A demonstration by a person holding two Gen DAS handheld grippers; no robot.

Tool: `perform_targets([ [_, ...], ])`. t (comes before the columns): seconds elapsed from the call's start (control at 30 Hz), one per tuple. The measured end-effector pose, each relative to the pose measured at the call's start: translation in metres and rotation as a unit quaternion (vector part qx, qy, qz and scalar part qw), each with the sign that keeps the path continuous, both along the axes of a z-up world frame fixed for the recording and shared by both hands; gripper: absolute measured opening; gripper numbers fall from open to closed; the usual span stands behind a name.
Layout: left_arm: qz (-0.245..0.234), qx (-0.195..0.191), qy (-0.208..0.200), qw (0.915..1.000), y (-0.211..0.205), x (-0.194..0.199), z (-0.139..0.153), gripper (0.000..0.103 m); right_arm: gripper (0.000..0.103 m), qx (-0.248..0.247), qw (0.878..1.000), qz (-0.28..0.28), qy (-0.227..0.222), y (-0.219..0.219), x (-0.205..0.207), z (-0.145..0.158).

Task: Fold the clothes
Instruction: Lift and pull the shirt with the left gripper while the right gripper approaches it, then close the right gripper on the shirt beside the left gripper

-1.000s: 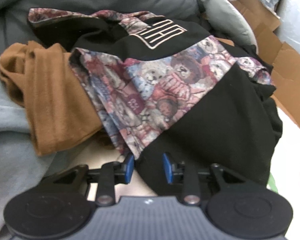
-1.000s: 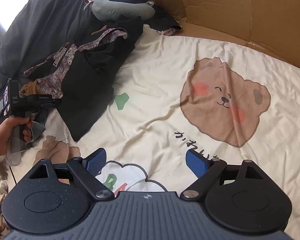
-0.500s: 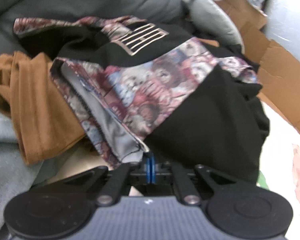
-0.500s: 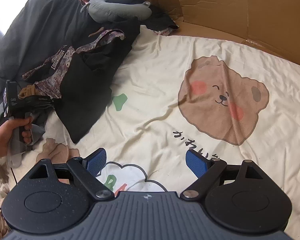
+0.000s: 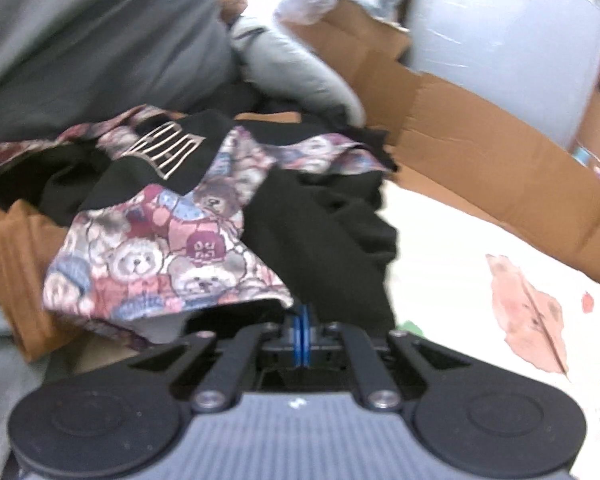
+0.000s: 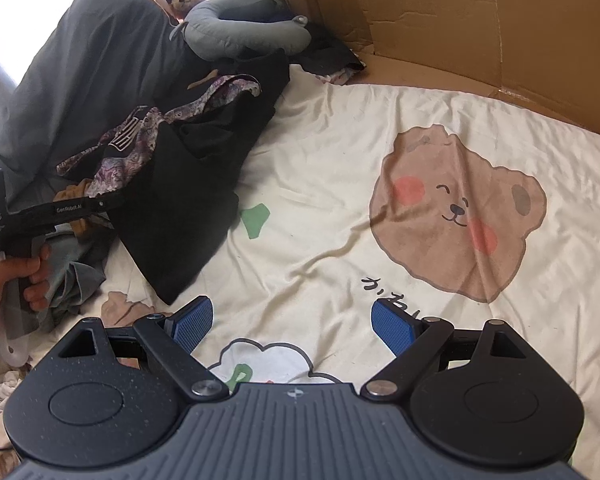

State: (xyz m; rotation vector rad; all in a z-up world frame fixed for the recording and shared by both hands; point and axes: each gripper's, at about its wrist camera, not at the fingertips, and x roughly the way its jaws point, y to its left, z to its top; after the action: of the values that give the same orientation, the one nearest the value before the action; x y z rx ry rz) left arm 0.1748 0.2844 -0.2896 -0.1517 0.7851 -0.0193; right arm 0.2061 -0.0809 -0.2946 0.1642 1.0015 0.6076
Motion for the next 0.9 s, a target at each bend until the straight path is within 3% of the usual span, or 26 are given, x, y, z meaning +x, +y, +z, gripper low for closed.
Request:
perform_targets([
  [0.17,-0.055,0.011,-0.008,0.9984,-0.033,-0.008,0.007,0.002,0.090,0.016,1.000,-0.006,0.004,-0.003,0.001,0.003],
  [0.33,-0.099,0.003,-0.006,0.9951,-0.066,-0.018,0.002,0.002,0.083,0.050,0.998,-0.022,0.032,-0.007,0.007,0.003],
  [0.57,-0.170,-0.021,0.008,0.9852,-0.111,-0.030,-0.013,0.001,0.072,0.096,0.992,-0.031,0.076,-0.003,0.013,-0.003],
  [0.7,-0.191,-0.036,0.012,0.9808,-0.130,-0.044,-0.020,0.001,0.063,0.123,0.987,-0.034,0.102,0.001,0.016,-0.007],
  [0.9,-0.227,-0.048,0.020,0.9725,-0.151,-0.057,-0.024,0.001,0.058,0.150,0.978,-0.037,0.142,0.009,0.019,-0.017],
])
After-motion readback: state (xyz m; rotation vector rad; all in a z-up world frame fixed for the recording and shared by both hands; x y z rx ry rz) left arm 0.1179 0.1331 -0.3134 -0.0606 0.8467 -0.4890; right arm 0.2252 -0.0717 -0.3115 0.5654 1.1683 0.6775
